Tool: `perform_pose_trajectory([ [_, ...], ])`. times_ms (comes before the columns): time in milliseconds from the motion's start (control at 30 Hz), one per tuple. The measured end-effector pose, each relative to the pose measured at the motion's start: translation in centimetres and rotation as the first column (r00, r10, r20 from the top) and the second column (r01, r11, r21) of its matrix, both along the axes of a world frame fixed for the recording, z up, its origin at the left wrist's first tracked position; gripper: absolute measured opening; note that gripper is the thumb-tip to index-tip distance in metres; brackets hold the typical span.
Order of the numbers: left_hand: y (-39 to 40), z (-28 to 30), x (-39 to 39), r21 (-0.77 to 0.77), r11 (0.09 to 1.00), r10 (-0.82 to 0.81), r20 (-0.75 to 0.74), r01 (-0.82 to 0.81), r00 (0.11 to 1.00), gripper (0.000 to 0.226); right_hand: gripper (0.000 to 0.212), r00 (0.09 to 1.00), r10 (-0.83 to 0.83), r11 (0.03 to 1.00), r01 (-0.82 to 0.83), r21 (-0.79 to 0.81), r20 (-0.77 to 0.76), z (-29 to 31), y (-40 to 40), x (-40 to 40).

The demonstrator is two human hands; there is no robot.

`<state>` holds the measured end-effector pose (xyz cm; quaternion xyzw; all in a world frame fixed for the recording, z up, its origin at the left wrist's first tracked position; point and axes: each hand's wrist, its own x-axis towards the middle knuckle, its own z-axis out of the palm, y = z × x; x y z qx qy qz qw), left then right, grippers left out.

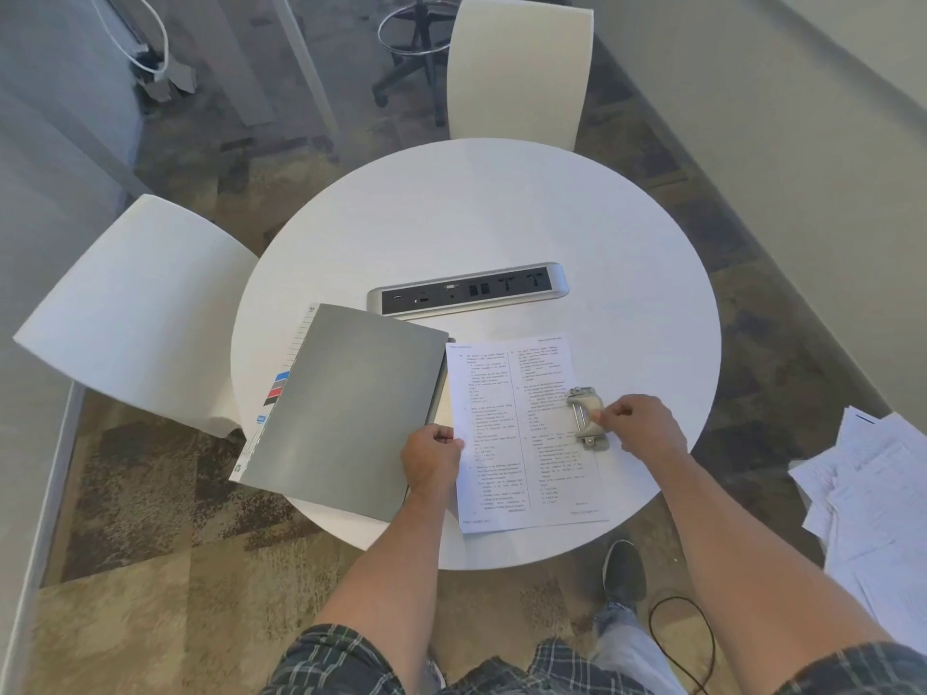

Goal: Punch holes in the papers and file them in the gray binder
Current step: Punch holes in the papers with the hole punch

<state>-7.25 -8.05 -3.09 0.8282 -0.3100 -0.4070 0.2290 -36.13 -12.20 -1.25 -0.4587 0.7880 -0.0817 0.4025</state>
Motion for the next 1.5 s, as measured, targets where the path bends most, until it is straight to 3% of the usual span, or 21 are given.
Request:
perform_pose_trajectory([
  [600, -0.7, 0.6, -2.3, -0.016, 0.999, 0.033, -0.050, -0.034, 0.998, 0.004, 0.025, 0.933, -0.248, 0.967, 0.225, -0.116, -0.259, 0.7, -2.4, -4.8],
  [833, -1.8, 0.8, -5.0, 0.000, 0.999, 0.032, -0.074, -0.032, 0.997, 0.006, 0.030, 0.895, -0.305, 0.949, 0.254, -0.189, -0.325, 0.7, -1.7, -3.1],
  [933, -2.0, 0.9, -5.5, -0.004, 0.999, 0.036, -0.079, -0.036, 0.996, 0.007, 0.046, 0.868, -0.150, 0.940, -0.025, -0.342, -0.474, 0.3, -0.7, -1.5],
  [1000, -2.1, 0.9, -5.8, -0.012, 0.999, 0.031, -0.073, -0.032, 0.997, 0.008, 0.052, 0.852, 0.024, 0.853, -0.291, -0.433, -0.524, -0.5, 0.1, -0.4],
  [1100, -2.1, 0.8, -5.9, -0.033, 0.999, 0.006, -0.062, -0.008, 0.998, 0.010, 0.051, 0.787, 0.290, 0.747, -0.541, -0.386, -0.544, -1.6, 1.4, 1.3],
  [1233, -1.8, 1.0, -5.5, -0.061, 0.998, -0.033, -0.026, 0.031, 0.999, 0.009, 0.032, 0.769, 0.415, 0.780, -0.576, -0.246, -0.486, -3.2, 2.7, 2.2],
  [1400, -0.9, 1.2, -4.3, -0.086, 0.982, -0.161, 0.078, 0.168, 0.984, 0.003, 0.031, 0.737, 0.434, 0.773, -0.600, -0.207, -0.518, -3.9, 2.6, 1.9],
  [1500, -0.5, 1.5, -3.5, -0.085, 0.965, -0.233, 0.164, 0.249, 0.959, 0.010, 0.030, 0.725, 0.435, 0.774, -0.604, -0.190, -0.533, -3.6, 2.3, 2.2],
])
